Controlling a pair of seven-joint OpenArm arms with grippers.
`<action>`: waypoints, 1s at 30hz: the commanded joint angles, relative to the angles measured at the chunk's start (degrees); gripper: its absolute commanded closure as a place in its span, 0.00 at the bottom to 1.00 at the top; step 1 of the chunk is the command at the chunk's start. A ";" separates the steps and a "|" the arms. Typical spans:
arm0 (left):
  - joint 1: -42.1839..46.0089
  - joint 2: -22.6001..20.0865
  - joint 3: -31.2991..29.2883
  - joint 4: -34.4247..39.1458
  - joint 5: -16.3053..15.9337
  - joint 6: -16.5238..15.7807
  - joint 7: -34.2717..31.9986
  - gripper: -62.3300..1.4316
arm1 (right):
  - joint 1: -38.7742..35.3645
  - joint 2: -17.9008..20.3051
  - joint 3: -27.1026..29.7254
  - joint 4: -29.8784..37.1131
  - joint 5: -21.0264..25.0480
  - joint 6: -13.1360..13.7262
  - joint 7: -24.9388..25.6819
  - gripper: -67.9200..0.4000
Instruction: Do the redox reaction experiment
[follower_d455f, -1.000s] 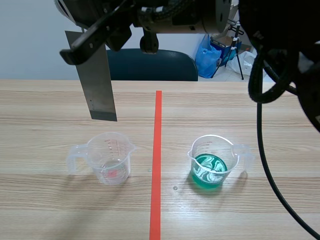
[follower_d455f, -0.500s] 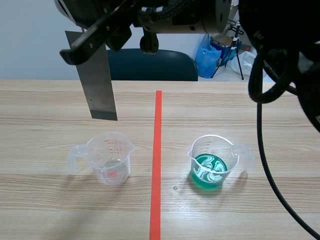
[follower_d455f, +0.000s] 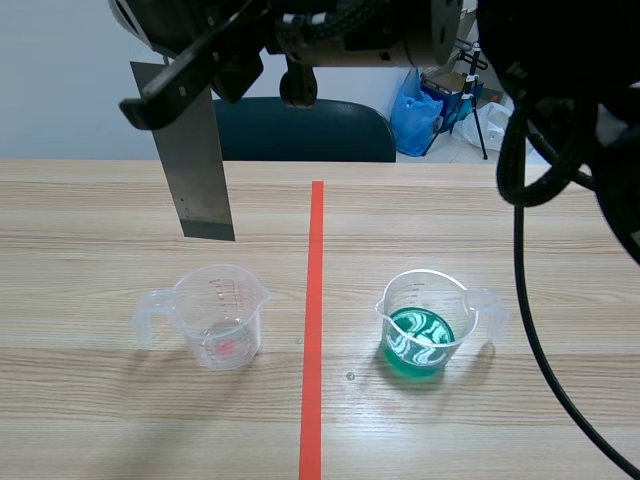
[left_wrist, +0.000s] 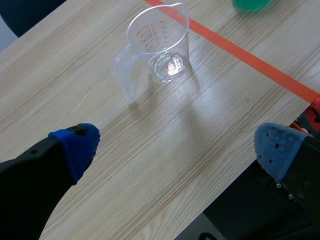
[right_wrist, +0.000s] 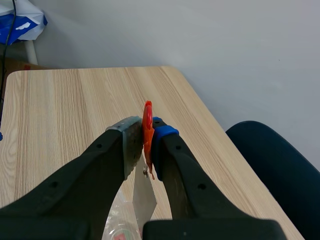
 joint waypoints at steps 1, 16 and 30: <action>0.07 0.57 0.17 0.46 -0.63 0.11 -0.98 0.00 | 0.98 -0.20 0.09 0.09 0.46 -0.20 1.03 0.98; 0.07 0.57 0.17 0.46 -0.79 0.11 -1.01 0.00 | 0.98 -0.20 0.09 0.09 0.46 -0.20 1.05 0.98; 0.07 0.57 0.17 0.46 -0.79 0.11 -1.70 0.00 | 0.98 -0.20 0.09 0.09 0.46 -0.20 1.07 0.98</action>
